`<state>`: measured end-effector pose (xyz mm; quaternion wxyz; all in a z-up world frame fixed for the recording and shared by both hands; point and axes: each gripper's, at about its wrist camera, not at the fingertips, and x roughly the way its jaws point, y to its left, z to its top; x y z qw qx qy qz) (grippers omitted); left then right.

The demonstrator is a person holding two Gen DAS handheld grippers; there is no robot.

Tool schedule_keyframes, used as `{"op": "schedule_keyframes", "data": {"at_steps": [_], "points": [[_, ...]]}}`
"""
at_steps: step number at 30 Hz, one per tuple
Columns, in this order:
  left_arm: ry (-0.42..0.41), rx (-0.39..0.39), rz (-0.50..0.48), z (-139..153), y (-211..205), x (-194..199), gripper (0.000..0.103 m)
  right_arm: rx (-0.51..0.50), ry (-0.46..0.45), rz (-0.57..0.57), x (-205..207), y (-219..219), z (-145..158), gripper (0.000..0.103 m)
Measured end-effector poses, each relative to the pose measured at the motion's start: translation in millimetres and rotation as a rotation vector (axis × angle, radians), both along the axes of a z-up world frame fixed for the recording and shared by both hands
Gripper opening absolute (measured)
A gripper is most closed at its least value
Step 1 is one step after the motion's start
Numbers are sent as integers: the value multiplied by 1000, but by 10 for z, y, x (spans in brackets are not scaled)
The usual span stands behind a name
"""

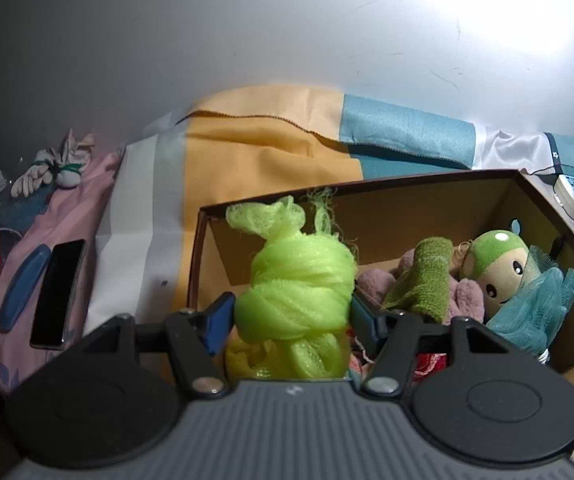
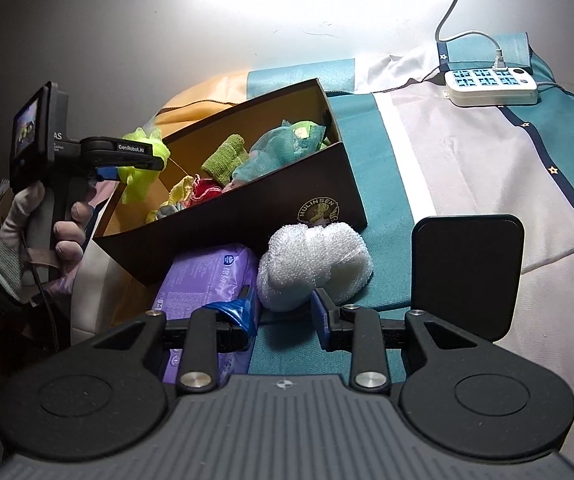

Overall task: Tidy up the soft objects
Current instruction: 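Lift the lime-green pouf into the box and open the left tool, then close the right tool on the white mesh pouf beside the box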

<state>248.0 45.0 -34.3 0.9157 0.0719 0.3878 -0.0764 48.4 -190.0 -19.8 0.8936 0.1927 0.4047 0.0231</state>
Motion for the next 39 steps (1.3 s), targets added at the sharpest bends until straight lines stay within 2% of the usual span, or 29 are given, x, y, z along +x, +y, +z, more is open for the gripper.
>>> {"op": "schedule_keyframes", "data": {"at_steps": [8,19,32,39], "points": [[31,30,15,-70,9,18,72,11,10,24,170,39,-58,14],[42,17,30,92,118,-182,74,-2,23,52,329,142,-121,14],[-20,-27,42,423,280,-788,75,-51,30,79,409,220,-205,16],[44,-65,33,275,350,-1110,75,-49,47,2,494,206,-243,17]]}}
